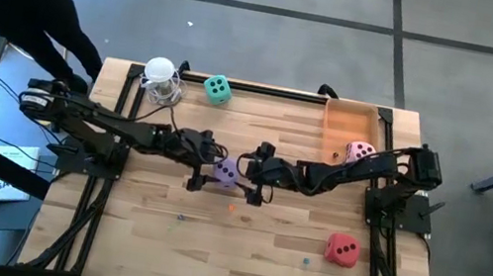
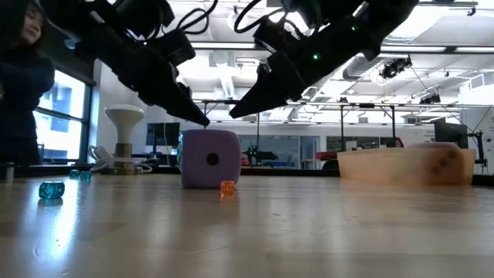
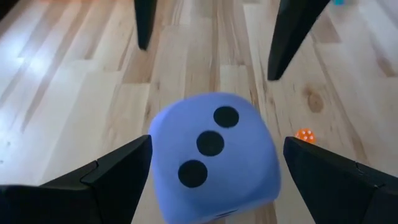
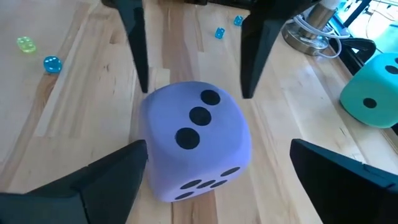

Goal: Pick & Place Dice
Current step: Put the purple large die into the orange bin

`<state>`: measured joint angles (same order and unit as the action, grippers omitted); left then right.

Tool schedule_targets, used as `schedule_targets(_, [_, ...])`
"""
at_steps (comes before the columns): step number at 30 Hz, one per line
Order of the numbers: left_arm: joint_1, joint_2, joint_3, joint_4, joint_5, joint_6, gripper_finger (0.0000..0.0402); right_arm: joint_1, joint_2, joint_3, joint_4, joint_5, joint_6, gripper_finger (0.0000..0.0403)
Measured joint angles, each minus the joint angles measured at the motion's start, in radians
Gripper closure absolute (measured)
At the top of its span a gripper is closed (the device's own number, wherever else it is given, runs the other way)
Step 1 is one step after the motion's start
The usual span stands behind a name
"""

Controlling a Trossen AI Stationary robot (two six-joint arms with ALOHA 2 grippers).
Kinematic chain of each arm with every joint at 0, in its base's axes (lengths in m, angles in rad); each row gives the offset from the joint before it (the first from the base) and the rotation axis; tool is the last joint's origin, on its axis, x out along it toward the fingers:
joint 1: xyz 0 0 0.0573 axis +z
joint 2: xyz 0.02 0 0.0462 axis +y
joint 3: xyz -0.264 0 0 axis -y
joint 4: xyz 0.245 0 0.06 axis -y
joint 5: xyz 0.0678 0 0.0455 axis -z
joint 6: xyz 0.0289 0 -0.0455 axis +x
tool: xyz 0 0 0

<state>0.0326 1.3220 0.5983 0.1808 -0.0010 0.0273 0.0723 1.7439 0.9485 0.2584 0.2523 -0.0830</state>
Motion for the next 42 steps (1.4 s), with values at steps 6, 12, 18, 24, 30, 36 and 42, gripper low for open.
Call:
schedule_targets(6, [0.000, -0.044, 0.000, -0.009, -0.003, 0.017, 0.0049, 0.000, 0.000, 0.000, 0.000, 0.008, 0.000, 0.0005])
schedule_targets(12, [0.000, -0.099, 0.001, -0.071, -0.058, 0.029, 0.0049, 0.000, 0.000, 0.000, 0.011, 0.007, 0.000, 0.0003])
schedule_targets(18, [0.000, -0.147, 0.001, -0.184, -0.061, 0.001, 0.0049, 0.000, 0.000, 0.000, 0.009, -0.021, -0.009, 0.0004])
schedule_targets(24, [0.000, -0.216, 0.001, -0.250, -0.066, -0.018, 0.0049, 0.000, 0.000, 0.000, 0.018, -0.027, 0.072, 0.0005])
schedule_targets(30, [0.000, -0.240, -0.012, -0.253, -0.067, -0.026, 0.0049, 0.000, 0.000, 0.000, 0.027, -0.059, 0.113, 0.0005])
schedule_targets(36, [0.000, -0.240, -0.092, -0.158, -0.067, -0.045, 0.0049, -0.009, 0.027, 0.000, 0.120, -0.101, 0.086, 0.0005])
schedule_targets(42, [0.000, -0.240, -0.160, -0.043, -0.068, -0.059, 0.0049, -0.022, 0.031, 0.000, 0.145, -0.099, 0.077, 0.0005])
